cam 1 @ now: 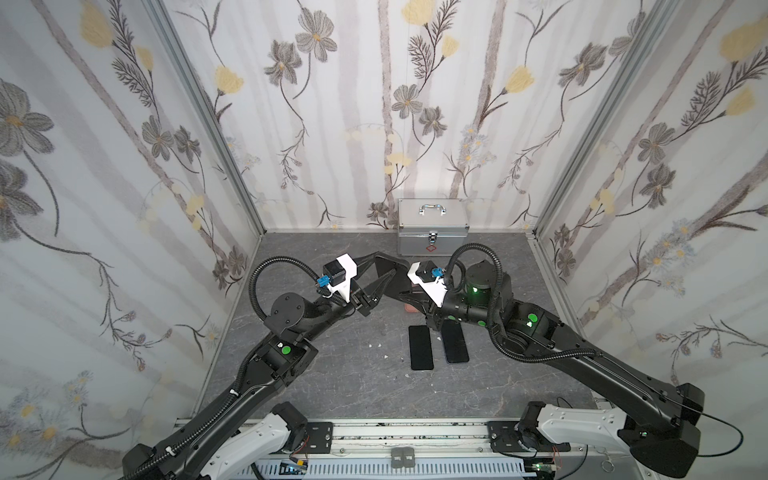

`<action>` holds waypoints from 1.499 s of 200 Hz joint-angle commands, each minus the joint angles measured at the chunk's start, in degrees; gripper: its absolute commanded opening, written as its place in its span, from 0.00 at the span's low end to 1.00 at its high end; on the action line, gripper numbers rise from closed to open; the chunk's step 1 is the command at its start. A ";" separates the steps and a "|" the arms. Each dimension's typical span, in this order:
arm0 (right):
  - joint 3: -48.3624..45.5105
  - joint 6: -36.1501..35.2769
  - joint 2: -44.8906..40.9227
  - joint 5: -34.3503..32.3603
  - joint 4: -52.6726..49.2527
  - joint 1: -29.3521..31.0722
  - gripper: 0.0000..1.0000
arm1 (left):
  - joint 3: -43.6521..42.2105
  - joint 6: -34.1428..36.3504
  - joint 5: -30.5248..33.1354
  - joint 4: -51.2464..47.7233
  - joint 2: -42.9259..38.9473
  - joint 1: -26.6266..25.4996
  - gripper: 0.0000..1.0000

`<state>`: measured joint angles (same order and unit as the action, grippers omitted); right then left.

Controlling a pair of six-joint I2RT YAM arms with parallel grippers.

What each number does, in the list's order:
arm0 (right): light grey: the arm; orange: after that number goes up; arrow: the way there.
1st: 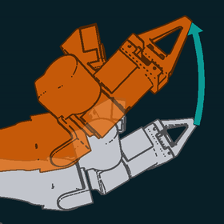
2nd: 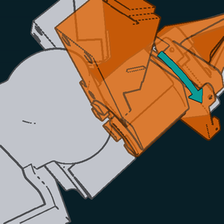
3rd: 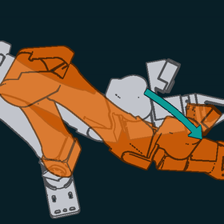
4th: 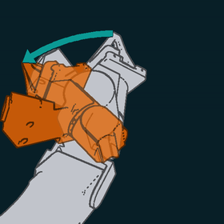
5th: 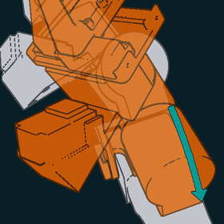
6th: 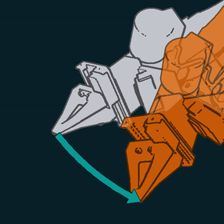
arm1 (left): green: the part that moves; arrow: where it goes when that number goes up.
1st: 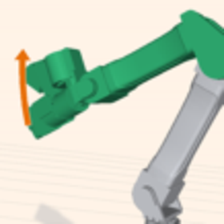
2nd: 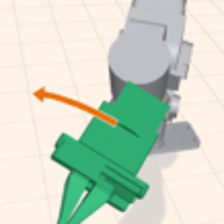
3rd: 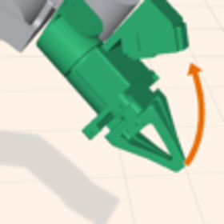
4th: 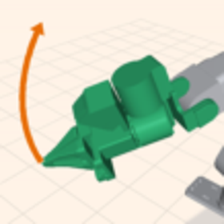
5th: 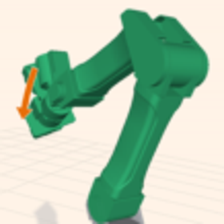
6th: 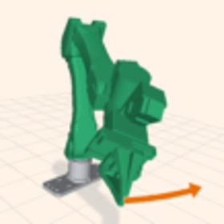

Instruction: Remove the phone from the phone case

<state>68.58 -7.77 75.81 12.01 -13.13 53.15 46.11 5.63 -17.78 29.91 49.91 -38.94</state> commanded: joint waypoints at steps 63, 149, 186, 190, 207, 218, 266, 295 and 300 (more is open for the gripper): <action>-1.10 2.22 -1.63 -10.05 3.86 -0.32 0.00 | -0.14 0.45 -0.60 1.37 -0.89 -0.08 0.51; -0.66 0.30 -0.90 -2.53 3.24 -0.24 0.00 | 0.22 0.36 -1.42 1.33 0.02 -0.10 0.51; -0.46 -0.27 -0.31 -0.54 2.70 -0.04 0.00 | 0.12 0.43 -1.27 1.38 -0.02 -0.09 0.51; -0.56 -0.30 -0.31 -0.50 2.75 -0.05 0.00 | 0.15 0.41 -1.28 1.36 -0.05 -0.09 0.51; -0.76 -0.48 -0.53 -0.47 2.88 -0.06 0.00 | 0.19 0.42 -1.04 1.36 0.02 -0.09 0.51; -1.11 -0.41 -0.86 -1.21 3.26 -0.05 0.00 | 0.19 0.41 -1.04 1.36 0.01 -0.09 0.51; -2.52 0.53 -2.68 -5.51 4.84 -0.05 0.00 | 0.12 0.60 0.20 1.34 -0.21 -0.09 0.51; -2.42 0.52 -2.35 -4.61 4.56 -0.02 0.00 | 0.04 0.39 0.10 1.38 -0.27 -0.13 0.51; -2.35 0.56 -2.25 -4.35 4.50 -0.06 0.00 | 0.03 0.35 0.07 1.38 -0.34 -0.16 0.51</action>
<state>66.06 -6.52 73.38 6.72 -12.62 52.97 45.95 6.02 -18.02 29.80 49.80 -39.05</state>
